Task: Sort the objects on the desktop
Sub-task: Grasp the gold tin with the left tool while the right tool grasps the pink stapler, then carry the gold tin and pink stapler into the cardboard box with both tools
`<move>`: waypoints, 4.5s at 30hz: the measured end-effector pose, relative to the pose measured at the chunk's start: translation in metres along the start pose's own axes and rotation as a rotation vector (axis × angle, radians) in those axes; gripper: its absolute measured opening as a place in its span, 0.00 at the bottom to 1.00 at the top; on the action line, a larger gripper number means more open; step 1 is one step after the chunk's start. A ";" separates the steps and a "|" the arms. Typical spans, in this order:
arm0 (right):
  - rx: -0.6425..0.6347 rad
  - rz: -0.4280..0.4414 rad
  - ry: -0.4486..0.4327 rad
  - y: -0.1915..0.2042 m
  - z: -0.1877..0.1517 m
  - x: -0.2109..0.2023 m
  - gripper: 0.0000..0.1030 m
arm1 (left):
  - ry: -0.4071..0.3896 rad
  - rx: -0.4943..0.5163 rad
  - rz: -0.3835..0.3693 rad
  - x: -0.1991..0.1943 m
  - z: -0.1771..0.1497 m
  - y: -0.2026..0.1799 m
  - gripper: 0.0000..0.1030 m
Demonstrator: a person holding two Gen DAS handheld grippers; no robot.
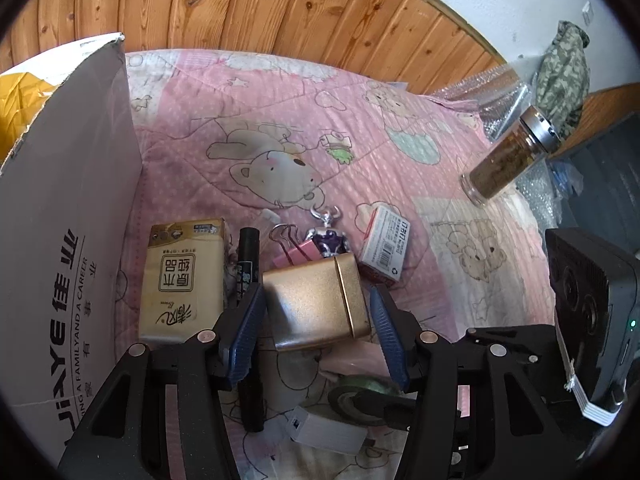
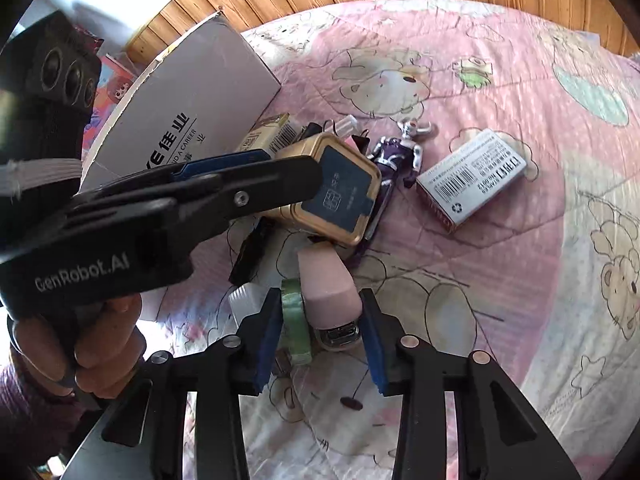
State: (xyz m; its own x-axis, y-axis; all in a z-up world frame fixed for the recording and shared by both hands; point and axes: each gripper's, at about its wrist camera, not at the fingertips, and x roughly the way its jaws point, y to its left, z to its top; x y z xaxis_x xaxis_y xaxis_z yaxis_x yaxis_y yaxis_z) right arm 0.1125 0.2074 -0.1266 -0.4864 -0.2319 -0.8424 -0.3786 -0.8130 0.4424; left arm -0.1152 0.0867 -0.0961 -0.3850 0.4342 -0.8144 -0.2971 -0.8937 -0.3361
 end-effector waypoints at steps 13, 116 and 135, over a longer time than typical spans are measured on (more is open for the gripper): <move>0.169 0.082 0.044 -0.043 0.015 0.013 0.50 | 0.113 -0.064 0.028 0.040 0.002 0.001 0.58; -0.286 -0.049 -0.333 0.232 -0.018 -0.111 0.27 | -0.054 -0.092 0.269 -0.190 -0.009 0.093 0.51; -0.266 -0.081 -0.321 0.242 0.018 -0.088 0.27 | -0.044 -0.177 0.235 -0.176 0.017 0.117 0.51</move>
State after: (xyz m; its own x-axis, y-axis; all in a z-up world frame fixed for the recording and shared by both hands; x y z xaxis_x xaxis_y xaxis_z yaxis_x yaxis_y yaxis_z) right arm 0.0495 0.0411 0.0601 -0.6998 -0.0183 -0.7141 -0.2295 -0.9410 0.2489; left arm -0.0968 -0.0922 0.0154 -0.4637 0.2142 -0.8597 -0.0403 -0.9744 -0.2211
